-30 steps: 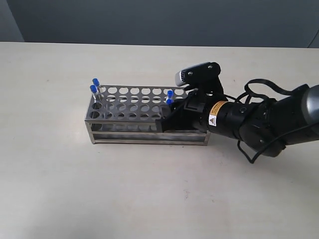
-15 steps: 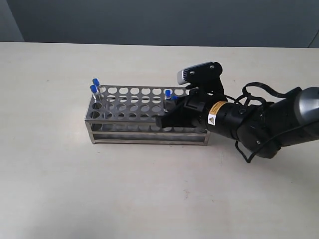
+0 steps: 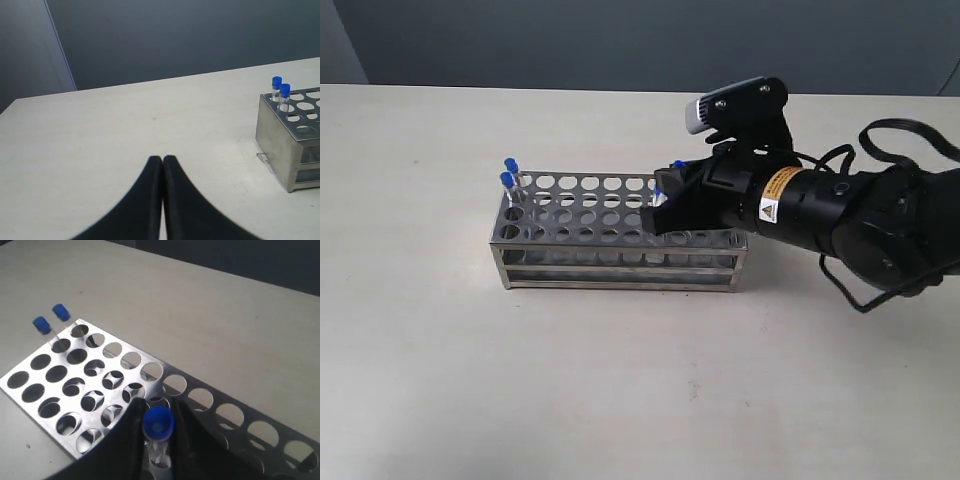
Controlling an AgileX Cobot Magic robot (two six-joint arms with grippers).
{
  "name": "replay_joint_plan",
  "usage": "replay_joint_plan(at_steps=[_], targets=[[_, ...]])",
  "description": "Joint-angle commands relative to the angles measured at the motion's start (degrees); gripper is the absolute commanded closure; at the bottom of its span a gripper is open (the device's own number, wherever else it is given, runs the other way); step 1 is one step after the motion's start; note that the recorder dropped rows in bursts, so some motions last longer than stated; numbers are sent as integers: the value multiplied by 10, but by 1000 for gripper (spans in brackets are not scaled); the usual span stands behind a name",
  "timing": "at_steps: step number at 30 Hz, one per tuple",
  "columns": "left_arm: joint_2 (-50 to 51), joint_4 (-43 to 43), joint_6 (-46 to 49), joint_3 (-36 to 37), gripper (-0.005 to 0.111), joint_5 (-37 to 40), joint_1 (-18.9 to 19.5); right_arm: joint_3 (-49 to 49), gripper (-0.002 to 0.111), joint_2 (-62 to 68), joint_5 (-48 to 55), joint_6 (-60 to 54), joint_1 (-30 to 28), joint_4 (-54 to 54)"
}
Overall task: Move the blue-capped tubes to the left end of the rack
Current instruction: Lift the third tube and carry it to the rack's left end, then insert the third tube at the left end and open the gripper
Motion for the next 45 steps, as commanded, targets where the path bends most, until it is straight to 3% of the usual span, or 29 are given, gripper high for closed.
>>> replay_joint_plan(at_steps=[1, 5, 10, 16, 25, 45], targets=[[-3, 1, 0, -2, 106, -1, -2, 1, 109, -41, -13, 2, 2, -19], [-3, 1, 0, -2, 106, -1, -2, -47, 109, -46, -15, 2, 19, -52], [-3, 1, 0, -2, 106, -1, -2, -178, 109, 36, 5, 2, 59, -103], [-3, 1, 0, -2, 106, -1, -2, -244, 109, 107, 28, 8, 82, -121], [-3, 1, 0, -2, 106, -1, -2, -274, 109, 154, 66, 33, 122, -168], [-3, 1, 0, -2, 106, -1, -2, -279, 109, 206, 52, 36, 124, -169]])
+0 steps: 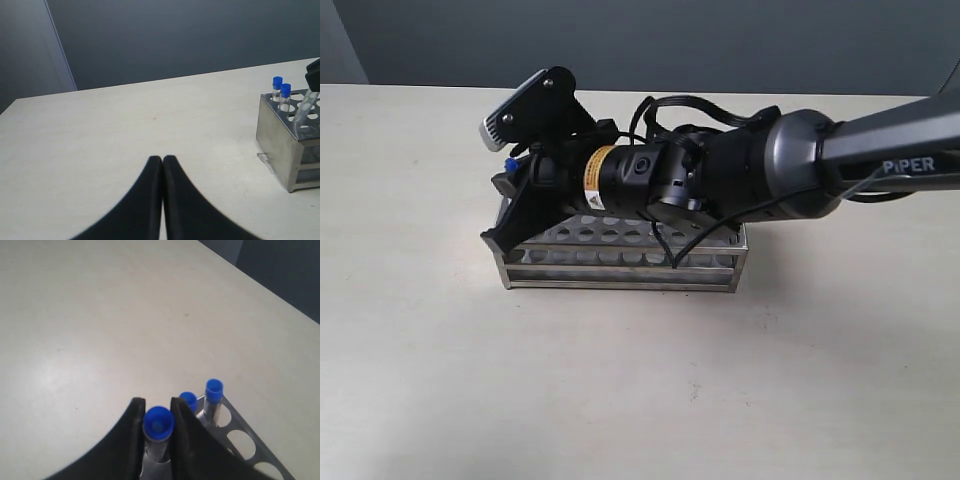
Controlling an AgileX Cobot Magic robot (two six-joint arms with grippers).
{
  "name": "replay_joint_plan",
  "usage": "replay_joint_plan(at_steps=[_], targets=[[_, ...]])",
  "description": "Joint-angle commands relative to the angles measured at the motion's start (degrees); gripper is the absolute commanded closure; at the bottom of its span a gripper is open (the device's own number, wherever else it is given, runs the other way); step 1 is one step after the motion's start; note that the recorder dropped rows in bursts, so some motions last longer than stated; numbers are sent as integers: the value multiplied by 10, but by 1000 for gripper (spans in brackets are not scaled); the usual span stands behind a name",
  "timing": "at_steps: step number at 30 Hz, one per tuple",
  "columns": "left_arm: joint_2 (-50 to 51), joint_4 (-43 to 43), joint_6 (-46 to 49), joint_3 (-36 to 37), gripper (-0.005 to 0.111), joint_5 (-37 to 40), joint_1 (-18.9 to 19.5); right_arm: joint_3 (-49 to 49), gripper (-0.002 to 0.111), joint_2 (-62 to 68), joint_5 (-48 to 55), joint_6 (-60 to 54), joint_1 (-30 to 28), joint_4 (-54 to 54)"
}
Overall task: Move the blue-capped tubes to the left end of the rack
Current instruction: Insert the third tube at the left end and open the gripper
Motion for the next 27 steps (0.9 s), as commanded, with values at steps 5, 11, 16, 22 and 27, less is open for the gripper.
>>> replay_joint_plan(at_steps=[5, 11, 16, 22, 27], targets=[[-3, 1, 0, -2, 106, -1, -2, -28, 109, 44, -14, 3, 0, -7], [-3, 1, 0, -2, 106, -1, -2, -47, 109, 54, 10, 3, 0, -13], [-3, 1, 0, -2, 106, -1, -2, -47, 90, 54, 26, 3, 0, -13], [-3, 1, 0, -2, 106, -1, -2, -47, 78, 54, 32, 17, 1, -13], [-3, 1, 0, -2, 106, -1, -2, -47, 78, 43, 37, 17, 1, -11]])
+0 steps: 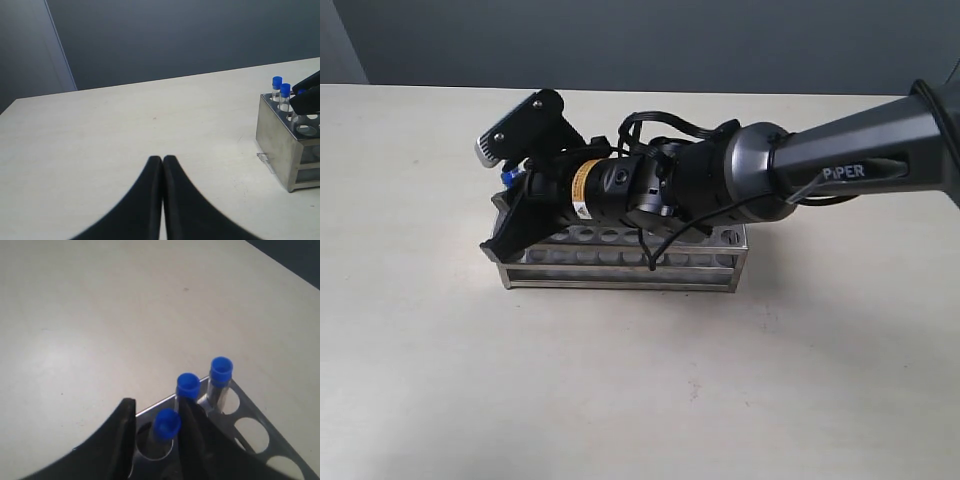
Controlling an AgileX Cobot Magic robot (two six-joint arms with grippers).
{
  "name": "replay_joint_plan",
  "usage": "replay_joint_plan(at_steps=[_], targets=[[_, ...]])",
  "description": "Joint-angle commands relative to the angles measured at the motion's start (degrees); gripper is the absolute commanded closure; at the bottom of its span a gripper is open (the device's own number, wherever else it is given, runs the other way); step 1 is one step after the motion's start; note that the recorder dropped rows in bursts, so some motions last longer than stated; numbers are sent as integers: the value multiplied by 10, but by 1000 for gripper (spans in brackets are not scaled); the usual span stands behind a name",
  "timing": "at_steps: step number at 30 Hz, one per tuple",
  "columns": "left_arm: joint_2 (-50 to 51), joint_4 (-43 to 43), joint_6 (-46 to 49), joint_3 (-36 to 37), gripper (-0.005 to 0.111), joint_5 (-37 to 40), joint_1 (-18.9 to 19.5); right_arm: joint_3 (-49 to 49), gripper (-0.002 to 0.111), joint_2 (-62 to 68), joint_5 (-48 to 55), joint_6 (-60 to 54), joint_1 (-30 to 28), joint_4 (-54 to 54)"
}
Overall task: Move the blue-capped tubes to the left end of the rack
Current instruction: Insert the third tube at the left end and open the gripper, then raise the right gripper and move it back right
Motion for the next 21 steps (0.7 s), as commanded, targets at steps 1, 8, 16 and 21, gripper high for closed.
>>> replay_joint_plan(at_steps=[1, 8, 16, 21], targets=[[-3, 1, 0, -2, 106, -1, -2, -4, 78, -17, 14, 2, 1, -2], [-3, 1, 0, -2, 106, -1, -2, -4, 78, -107, 125, -12, -6, -2], [-3, 1, 0, -2, 106, -1, -2, 26, 78, -165, 151, -14, -59, -2], [-3, 1, 0, -2, 106, -1, -2, 108, 78, -188, 60, -14, -103, 30]])
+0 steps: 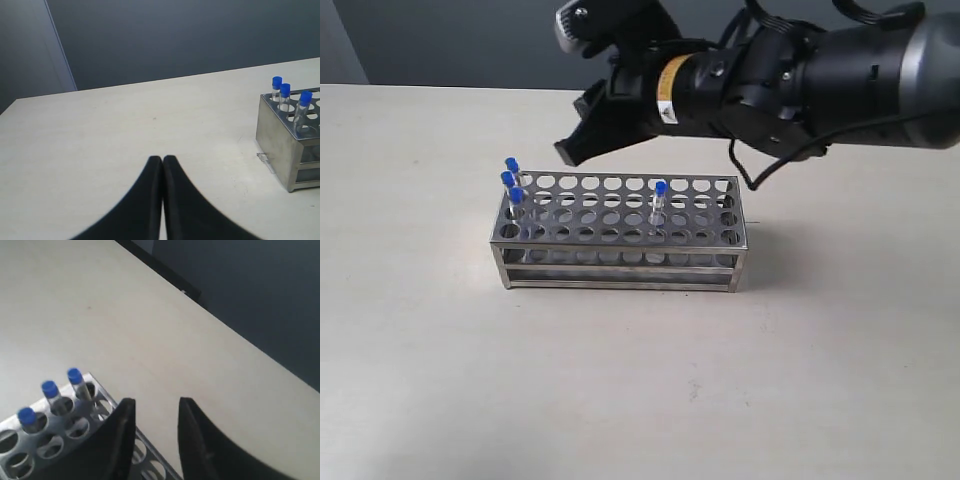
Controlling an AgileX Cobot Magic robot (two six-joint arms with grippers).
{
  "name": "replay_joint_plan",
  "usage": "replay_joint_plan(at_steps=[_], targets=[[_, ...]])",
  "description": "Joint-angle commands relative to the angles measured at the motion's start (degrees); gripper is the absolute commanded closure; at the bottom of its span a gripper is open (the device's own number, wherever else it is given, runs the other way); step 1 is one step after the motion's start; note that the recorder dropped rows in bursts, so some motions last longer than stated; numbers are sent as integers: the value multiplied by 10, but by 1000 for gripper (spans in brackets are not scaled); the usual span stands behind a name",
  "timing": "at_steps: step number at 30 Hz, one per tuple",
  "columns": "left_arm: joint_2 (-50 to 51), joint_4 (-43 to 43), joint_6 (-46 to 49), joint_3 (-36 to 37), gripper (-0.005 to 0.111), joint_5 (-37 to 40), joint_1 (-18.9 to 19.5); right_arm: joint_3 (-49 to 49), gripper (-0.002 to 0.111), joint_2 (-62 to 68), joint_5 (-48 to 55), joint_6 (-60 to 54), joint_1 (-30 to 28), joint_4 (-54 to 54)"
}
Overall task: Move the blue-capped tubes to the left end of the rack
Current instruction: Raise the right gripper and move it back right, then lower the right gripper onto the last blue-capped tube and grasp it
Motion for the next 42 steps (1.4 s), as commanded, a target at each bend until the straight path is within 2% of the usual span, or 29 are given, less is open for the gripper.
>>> replay_joint_plan(at_steps=[1, 5, 8, 17, 19, 24, 35, 38, 39, 40, 42], targets=[[-3, 1, 0, -2, 106, -1, -2, 84, 78, -28, -108, -4, -37, 44], [-3, 1, 0, -2, 106, -1, -2, 166, 78, -59, -232, -53, -49, 140], [-3, 1, 0, -2, 106, -1, -2, 200, 78, -67, -241, -97, -49, 185], [-3, 1, 0, -2, 106, -1, -2, 241, 78, -43, -240, -105, -61, 187], [-3, 1, 0, -2, 106, -1, -2, 241, 74, -35, -240, -106, -67, 187], [-3, 1, 0, -2, 106, -1, -2, 239, 49, -20, -248, -107, -67, 189], [-3, 1, 0, -2, 106, -1, -2, 239, 49, 44, -306, -114, -67, 190], [-3, 1, 0, -2, 106, -1, -2, 239, 56, 46, -318, -119, -67, 211], [-3, 1, 0, -2, 106, -1, -2, 239, 66, 46, -318, -129, -67, 232], [-3, 1, 0, -2, 106, -1, -2, 239, 71, 46, -318, -135, -67, 241], [-3, 1, 0, -2, 106, -1, -2, 239, 92, 46, -318, -142, -67, 254]])
